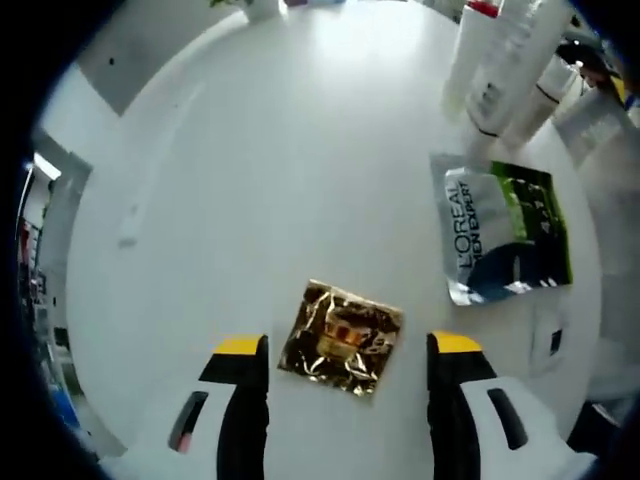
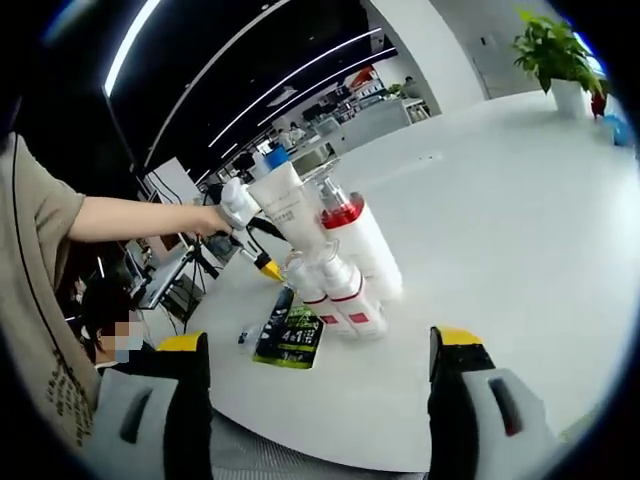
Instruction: Arrange the skincare products in the storage area until every visible bottle or jar stands upright without overlapping.
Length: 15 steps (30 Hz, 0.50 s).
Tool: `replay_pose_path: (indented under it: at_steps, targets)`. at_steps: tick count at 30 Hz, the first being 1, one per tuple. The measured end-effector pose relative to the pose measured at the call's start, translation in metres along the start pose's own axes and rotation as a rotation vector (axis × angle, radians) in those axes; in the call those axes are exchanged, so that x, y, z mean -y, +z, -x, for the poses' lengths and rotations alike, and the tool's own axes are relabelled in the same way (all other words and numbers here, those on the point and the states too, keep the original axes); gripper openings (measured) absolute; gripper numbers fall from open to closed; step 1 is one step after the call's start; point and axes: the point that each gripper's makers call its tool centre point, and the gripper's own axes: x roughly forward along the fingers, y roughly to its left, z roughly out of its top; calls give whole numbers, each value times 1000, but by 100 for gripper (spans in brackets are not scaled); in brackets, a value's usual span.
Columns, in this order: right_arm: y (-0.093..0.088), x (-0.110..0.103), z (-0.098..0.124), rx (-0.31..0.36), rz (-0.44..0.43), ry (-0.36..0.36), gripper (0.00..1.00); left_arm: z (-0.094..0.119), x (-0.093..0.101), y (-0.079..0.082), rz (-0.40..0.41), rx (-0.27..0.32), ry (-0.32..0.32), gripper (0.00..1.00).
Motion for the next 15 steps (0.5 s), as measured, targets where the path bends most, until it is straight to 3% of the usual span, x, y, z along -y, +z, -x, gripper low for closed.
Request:
replay_pose_path:
  at_steps: [2, 7, 10, 15]
  targets:
    - [0, 0, 0, 2, -1, -2, 91, -1, 4, -1, 13, -2, -30, 51]
    - [0, 1, 0, 0, -7, 0, 90, -1, 0, 0, 11, -10, -16, 49]
    - [0, 1, 0, -1, -8, -1, 90, 1, -2, -1, 21, -27, -14, 37]
    - [-1, 0, 0, -3, -14, 4, 90, 1, -1, -3, 77, -43, -1, 36]
